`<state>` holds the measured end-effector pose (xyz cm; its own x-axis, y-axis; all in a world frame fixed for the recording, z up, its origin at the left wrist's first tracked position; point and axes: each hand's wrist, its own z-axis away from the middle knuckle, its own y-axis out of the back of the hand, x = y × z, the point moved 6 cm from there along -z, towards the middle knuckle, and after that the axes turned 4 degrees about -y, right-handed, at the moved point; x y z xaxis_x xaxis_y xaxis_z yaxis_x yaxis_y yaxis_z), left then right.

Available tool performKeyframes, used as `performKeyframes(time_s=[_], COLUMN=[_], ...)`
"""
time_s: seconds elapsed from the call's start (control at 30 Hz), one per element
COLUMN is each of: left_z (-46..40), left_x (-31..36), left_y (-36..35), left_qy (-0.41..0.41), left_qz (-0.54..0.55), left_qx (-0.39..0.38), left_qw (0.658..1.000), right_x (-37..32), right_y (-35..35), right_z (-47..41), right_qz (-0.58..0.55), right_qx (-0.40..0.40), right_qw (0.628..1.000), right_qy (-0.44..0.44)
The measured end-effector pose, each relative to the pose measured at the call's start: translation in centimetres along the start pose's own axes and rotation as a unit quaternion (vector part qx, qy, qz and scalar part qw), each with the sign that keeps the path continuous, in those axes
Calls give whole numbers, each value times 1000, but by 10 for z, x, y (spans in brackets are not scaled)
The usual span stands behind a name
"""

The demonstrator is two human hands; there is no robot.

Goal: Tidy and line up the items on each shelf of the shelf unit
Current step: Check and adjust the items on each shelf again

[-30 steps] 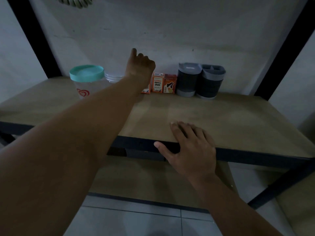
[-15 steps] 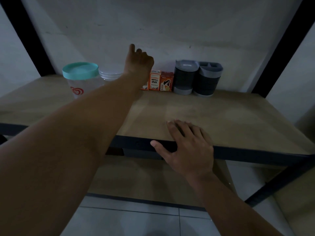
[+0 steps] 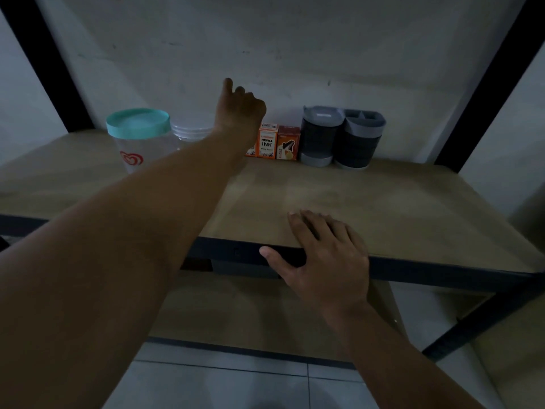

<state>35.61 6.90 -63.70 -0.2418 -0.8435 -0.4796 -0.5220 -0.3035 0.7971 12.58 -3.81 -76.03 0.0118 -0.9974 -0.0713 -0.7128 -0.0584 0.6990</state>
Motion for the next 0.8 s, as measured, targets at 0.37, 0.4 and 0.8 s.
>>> performKeyframes(time_s=[0.37, 0.4, 0.8], left_z=[6, 10, 96], left_x=[-25, -33, -122], left_y=[11, 12, 14], left_qy=[3, 0, -86], left_qz=[56, 75, 137], left_qx=[-17, -16, -72], left_qw=[998, 997, 984], right_x=[0, 0, -42], right_y=[0, 0, 4], right_z=[-2, -3, -10], right_qz=[23, 24, 2], right_qx=[-66, -77, -170], right_qw=[998, 997, 985], right_qy=[-8, -10, -33])
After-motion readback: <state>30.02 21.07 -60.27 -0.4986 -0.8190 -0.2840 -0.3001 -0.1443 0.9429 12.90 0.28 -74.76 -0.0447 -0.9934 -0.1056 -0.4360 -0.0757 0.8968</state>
